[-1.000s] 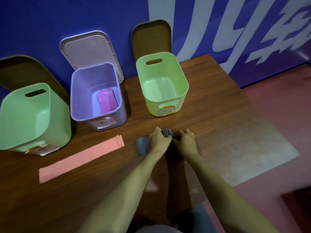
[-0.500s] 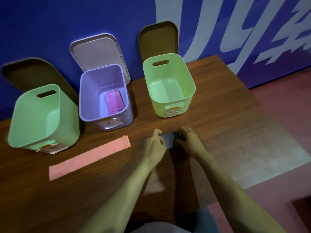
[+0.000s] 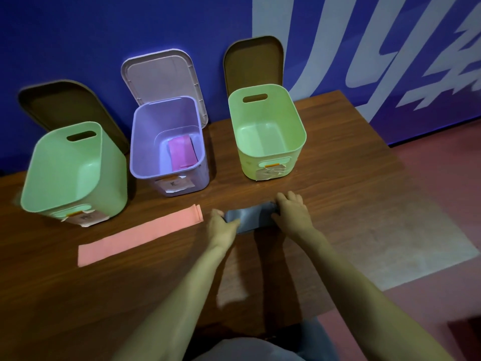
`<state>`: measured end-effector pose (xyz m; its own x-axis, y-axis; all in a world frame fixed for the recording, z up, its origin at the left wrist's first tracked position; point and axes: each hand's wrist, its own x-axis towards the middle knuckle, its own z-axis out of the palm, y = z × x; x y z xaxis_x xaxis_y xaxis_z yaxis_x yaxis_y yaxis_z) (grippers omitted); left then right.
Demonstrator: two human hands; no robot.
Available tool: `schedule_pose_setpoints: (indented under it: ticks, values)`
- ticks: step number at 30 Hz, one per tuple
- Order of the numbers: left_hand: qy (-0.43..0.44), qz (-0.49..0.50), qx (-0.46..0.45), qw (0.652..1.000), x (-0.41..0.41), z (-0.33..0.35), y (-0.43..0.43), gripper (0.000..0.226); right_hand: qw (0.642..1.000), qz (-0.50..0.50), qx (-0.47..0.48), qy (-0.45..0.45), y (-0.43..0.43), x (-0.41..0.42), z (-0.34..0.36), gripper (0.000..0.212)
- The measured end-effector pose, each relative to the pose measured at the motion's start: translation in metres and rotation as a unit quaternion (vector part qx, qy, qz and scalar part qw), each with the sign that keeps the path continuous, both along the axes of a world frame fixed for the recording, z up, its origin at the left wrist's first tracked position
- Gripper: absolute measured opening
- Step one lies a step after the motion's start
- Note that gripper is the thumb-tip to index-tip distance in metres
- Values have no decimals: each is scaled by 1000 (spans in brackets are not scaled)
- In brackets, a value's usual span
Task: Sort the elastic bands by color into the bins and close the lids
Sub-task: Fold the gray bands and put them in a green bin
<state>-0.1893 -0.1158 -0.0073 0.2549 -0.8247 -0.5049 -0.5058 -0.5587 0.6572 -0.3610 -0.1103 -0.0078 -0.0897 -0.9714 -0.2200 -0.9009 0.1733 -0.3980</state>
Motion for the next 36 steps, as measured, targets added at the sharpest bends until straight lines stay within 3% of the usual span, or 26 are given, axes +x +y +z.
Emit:
schedule_pose_setpoints:
  ticks: [2,7,11,14,17,22,27,32,36]
  values:
    - [20,-31,-54,998,-4,7,6,27,998,39,-39,20,-1,2,2,40]
    - [4,-159,-283,946,1,26,20,31,967,190,-69,-155,-3,1,16,63]
    - [-81,-290,-403,864,3,54,19,38,945,229,-128,-198,-2,-1,40,36]
    - [-102,-321,-434,835,1,72,16,48,932,236,-166,-222,4,-5,63,37]
    - [-38,-313,-430,846,-5,83,16,55,924,226,-196,-238,13,-11,82,29]
    - [121,-237,-340,902,-23,68,13,78,934,189,-212,-216,22,-23,92,21]
    - [209,-249,-202,924,-42,43,2,67,923,121,-243,-272,14,-42,109,20]
    - [297,-148,-203,921,-62,57,-14,44,908,72,-233,-340,-19,-57,130,36]
    - [260,-125,-282,915,-80,91,-30,47,883,39,-265,-385,-57,-60,151,52]
